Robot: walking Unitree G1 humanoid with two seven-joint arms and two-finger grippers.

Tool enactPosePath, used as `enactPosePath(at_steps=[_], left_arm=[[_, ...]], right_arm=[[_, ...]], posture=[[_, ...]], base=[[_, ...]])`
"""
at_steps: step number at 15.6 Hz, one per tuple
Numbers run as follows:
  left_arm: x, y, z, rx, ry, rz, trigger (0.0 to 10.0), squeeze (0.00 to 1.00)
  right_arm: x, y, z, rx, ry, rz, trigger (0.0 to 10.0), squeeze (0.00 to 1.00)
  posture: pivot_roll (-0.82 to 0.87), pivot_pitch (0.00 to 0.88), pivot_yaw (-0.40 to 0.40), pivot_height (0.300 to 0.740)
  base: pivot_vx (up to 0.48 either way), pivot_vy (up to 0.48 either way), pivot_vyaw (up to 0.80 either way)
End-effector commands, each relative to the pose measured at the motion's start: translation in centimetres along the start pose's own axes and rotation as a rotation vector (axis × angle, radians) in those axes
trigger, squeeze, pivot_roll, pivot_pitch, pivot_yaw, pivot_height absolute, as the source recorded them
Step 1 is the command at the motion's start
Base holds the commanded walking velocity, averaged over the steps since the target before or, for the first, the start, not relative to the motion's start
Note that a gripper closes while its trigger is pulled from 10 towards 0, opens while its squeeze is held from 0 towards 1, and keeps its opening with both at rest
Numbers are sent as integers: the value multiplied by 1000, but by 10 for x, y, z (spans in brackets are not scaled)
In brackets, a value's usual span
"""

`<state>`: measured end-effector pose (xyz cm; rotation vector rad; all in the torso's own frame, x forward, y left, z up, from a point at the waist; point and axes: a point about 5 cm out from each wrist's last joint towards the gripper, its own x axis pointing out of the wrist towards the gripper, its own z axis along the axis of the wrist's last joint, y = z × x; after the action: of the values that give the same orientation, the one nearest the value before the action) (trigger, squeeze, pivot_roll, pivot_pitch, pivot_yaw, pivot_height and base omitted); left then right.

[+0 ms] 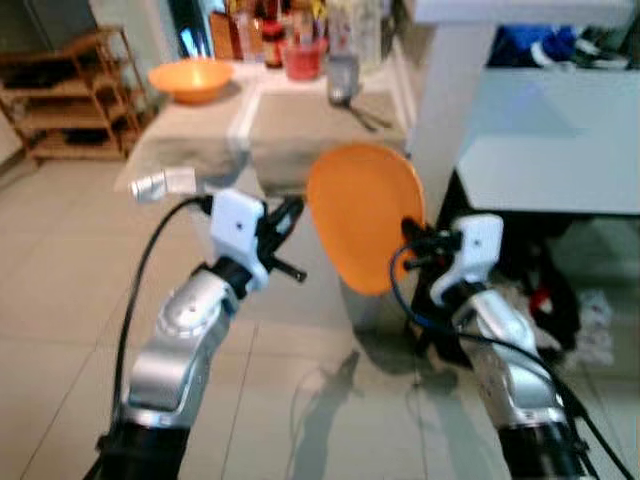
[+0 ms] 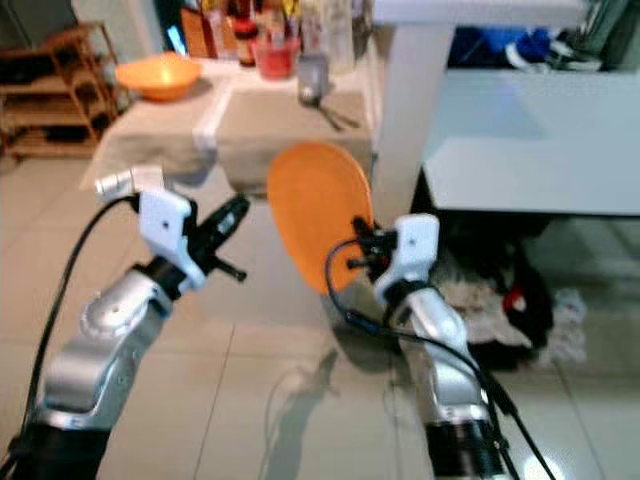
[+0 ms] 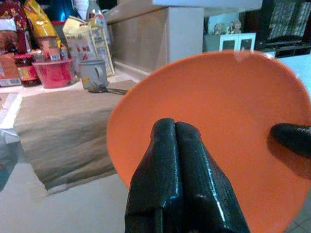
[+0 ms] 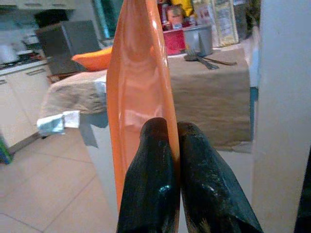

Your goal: Setting the table

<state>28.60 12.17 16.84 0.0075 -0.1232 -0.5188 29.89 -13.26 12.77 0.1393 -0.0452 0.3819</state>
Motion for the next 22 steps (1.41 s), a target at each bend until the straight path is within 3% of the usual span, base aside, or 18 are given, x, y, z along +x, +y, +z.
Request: enactPosePath(at_steps=[1,5,12,22], left_arm=[[4,-4,-2,8,9,-19,10000,0],[5,-5,-3,3,8,-21,10000,0],[8,-6,-3,9,-2,-10,10000,0],[12,-2,-7,33,6,40,10000,0]], right_arm=[[-2,-7,11,-35,-48,-26,0,0],[-1,-7,10,-51,-39,-34,0,0],[0,-5,12,-65,-51,-21,0,0],[-2,-4,9,-71,-48,-10,0,0]], posture=[[-88,0,73,740],[-90,0,72,740],[-90,0,69,740],[-97,0,78,740]], base=[[0,-461,0],[0,-458,-600],[0,-429,0],[333,-340,0]])
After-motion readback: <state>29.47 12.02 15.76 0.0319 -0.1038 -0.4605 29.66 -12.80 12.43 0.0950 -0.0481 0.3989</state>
